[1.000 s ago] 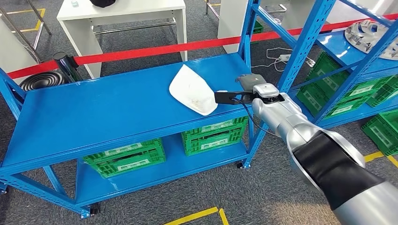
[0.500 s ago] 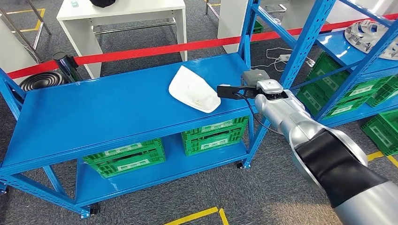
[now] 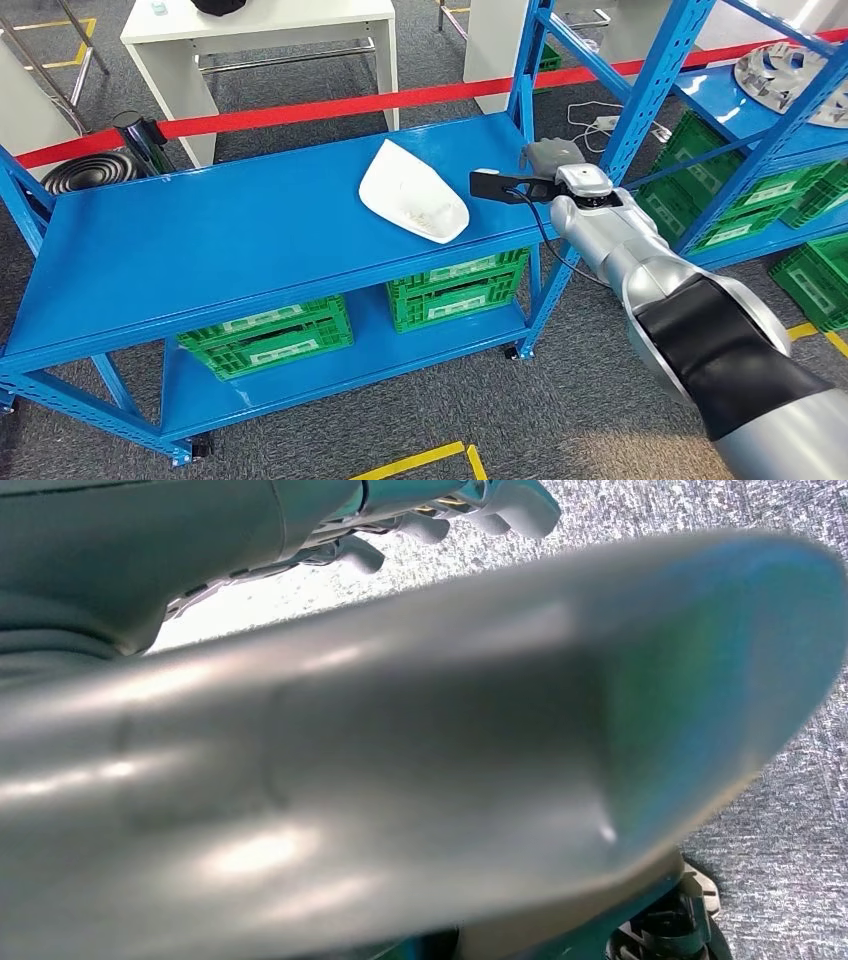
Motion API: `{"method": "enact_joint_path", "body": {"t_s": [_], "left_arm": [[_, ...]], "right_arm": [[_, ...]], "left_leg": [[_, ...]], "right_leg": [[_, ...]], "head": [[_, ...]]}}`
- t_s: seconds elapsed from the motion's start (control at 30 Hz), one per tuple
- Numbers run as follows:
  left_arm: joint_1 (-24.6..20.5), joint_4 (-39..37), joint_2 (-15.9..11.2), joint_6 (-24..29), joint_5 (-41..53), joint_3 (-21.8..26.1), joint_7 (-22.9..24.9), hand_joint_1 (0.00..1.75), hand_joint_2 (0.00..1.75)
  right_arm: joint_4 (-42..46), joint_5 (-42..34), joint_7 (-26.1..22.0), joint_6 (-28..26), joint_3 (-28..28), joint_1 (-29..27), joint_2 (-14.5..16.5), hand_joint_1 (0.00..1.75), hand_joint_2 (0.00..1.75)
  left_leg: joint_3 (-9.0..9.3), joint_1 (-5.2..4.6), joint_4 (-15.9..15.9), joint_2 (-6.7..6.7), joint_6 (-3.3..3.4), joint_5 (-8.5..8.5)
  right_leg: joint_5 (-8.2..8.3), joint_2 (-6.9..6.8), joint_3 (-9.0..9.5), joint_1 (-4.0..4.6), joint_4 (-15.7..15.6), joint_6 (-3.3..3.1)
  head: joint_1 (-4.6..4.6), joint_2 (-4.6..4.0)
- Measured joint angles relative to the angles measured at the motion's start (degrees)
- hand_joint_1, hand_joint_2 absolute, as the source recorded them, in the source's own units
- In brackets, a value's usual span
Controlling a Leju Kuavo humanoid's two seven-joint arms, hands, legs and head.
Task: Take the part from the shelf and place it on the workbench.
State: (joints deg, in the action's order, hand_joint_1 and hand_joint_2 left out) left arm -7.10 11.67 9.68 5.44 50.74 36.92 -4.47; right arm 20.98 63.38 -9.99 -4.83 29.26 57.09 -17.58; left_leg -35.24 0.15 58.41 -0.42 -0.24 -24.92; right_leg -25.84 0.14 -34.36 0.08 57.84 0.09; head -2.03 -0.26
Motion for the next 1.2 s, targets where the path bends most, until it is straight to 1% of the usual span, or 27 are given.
{"method": "enact_joint_path", "body": {"t_s": [0.07, 0.27, 0.6, 0.73, 0.83, 0.9, 1.07, 1.2], "left_arm": [[-0.01, 0.0, 0.02, 0.0, 0.31, 0.0, -0.59, 0.0, 0.0], [-0.36, 0.0, 0.07, -0.73, 1.01, 0.0, -1.62, 0.0, 0.0], [-0.92, 0.0, 0.07, -1.16, 0.99, 0.0, -1.38, 0.0, 0.0], [-0.88, 0.0, 0.07, -0.37, 1.29, 0.0, -0.23, 0.0, 0.0], [-0.94, 0.0, 0.07, -0.09, 1.68, 0.0, 0.14, 0.0, 0.0], [-1.06, 0.0, 0.09, -0.07, 1.87, 0.0, 0.18, 0.0, 0.0], [-1.47, 0.0, 0.2, 0.08, 2.24, 0.0, 0.3, 0.0, 0.0], [-1.55, 0.0, 0.26, 0.12, 2.31, 0.0, 0.35, 0.0, 0.0]], "right_arm": [[0.34, -0.74, -0.51, -0.38, -0.89, -0.13, -0.03, 0.0, 0.0], [1.91, -2.05, -6.04, 0.63, -3.57, -0.92, -0.1, 0.0, 0.0], [2.97, -2.01, -8.02, 0.82, -4.92, -1.78, -0.06, 0.0, 0.0], [3.99, -3.57, -12.97, 0.68, -5.98, -3.07, 0.22, 0.0, 0.0], [5.11, -4.59, -16.36, -0.21, -6.7, -4.39, 1.51, 0.0, 0.0], [5.84, -5.11, -17.5, -1.22, -6.83, -5.26, 2.99, 0.0, 0.0], [7.33, -5.81, -17.93, -4.49, -6.97, -6.93, 7.74, 0.0, 0.0], [7.85, -5.74, -17.74, -4.95, -6.97, -7.5, 10.06, 0.0, 0.0]], "left_leg": [[0.0, 0.0, 0.0, 0.0, 0.0, 0.0], [0.0, 0.0, 0.0, 0.0, 0.0, 0.0], [-0.01, 0.0, -0.01, -0.02, 0.0, 0.0], [-0.01, 0.0, -0.02, -0.01, 0.0, 0.0], [0.0, 0.01, -0.06, 0.01, 0.0, 0.0], [0.02, 0.01, -0.08, 0.03, -0.01, 0.0], [0.09, 0.02, -0.11, 0.03, -0.07, 0.05], [0.08, 0.02, -0.13, 0.0, -0.08, 0.05]], "right_leg": [[0.0, 0.0, 0.0, 0.0, 0.0, 0.0], [0.0, -0.01, 0.0, 0.0, 0.0, 0.0], [0.0, -0.02, 0.01, 0.0, 0.01, 0.0], [0.0, -0.02, 0.01, 0.0, 0.01, 0.0], [0.0, 0.0, 0.0, 0.01, 0.01, 0.0], [0.0, 0.02, 0.0, 0.01, 0.01, 0.0], [-0.01, 0.04, 0.0, 0.02, 0.03, -0.02], [-0.04, 0.01, 0.01, 0.02, 0.03, -0.06]], "head": [[0.0, 0.0], [0.0, 0.0], [0.0, 0.0], [0.0, 0.0], [-0.01, 0.0], [0.0, 0.0], [0.0, 0.0], [0.0, 0.0]]}}
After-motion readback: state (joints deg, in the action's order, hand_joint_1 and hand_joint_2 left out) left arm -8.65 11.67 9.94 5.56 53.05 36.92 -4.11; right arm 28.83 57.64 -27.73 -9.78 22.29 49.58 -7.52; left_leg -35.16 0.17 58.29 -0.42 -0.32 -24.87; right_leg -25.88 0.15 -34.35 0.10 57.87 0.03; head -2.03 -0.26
